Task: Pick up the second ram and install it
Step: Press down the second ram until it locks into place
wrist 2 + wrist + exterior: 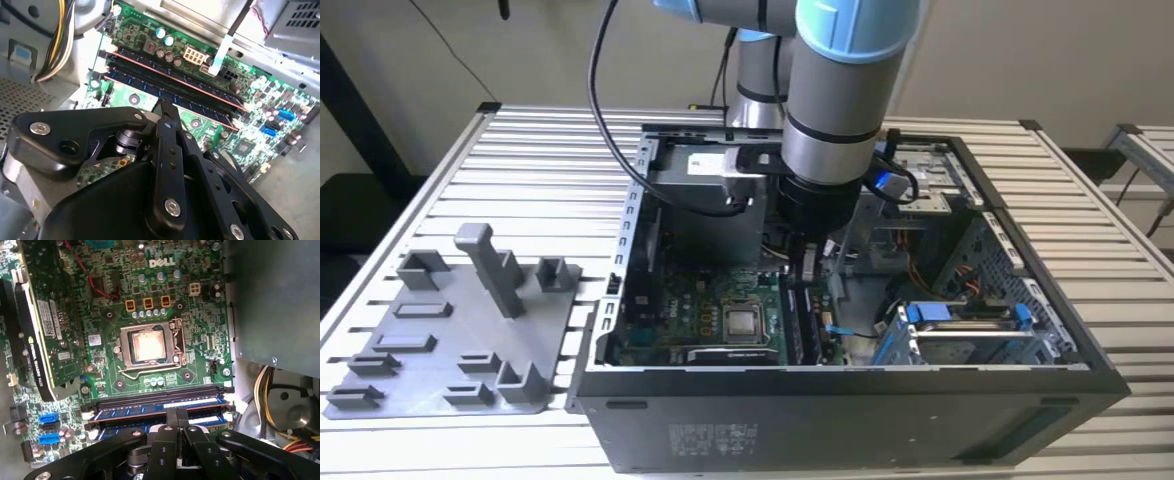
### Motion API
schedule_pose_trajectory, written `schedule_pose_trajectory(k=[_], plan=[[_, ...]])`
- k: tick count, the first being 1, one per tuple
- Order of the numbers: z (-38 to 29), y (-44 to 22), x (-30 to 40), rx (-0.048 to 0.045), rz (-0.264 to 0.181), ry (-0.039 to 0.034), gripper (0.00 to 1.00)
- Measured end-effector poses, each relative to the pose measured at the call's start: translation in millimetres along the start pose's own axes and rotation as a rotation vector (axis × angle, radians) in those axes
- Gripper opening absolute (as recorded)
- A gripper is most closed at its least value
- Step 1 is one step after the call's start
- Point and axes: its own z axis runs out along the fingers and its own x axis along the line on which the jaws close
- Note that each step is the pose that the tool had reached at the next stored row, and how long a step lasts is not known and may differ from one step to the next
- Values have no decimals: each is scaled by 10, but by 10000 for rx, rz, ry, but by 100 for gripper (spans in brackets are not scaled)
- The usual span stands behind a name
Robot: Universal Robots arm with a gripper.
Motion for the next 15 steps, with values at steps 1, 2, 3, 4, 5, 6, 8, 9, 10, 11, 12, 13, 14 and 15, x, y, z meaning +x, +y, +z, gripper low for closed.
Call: schedule_pose_trajectory(k=[1,2,3,4,5,6,8,9,10,11,12,13,14,15], plan=[[0,0,0,-3,-120,-3,11],[0,0,0,-7,-244,-6,11],[0,0,0,-11,-366,-9,11],[0,0,0,-14,-461,-13,11],[0,0,0,-14,-470,-13,11],[0,0,0,-14,-472,-13,11],[0,0,0,-15,-476,-13,11],[0,0,0,-15,-478,-13,11],[0,0,0,-15,-478,-13,11],[4,0,1,-14,-478,-15,11],[9,0,1,-14,-481,-17,11],[15,0,1,-15,-486,-15,11],[26,0,1,-15,-494,-13,11],[39,1,2,-16,-510,-14,11]])
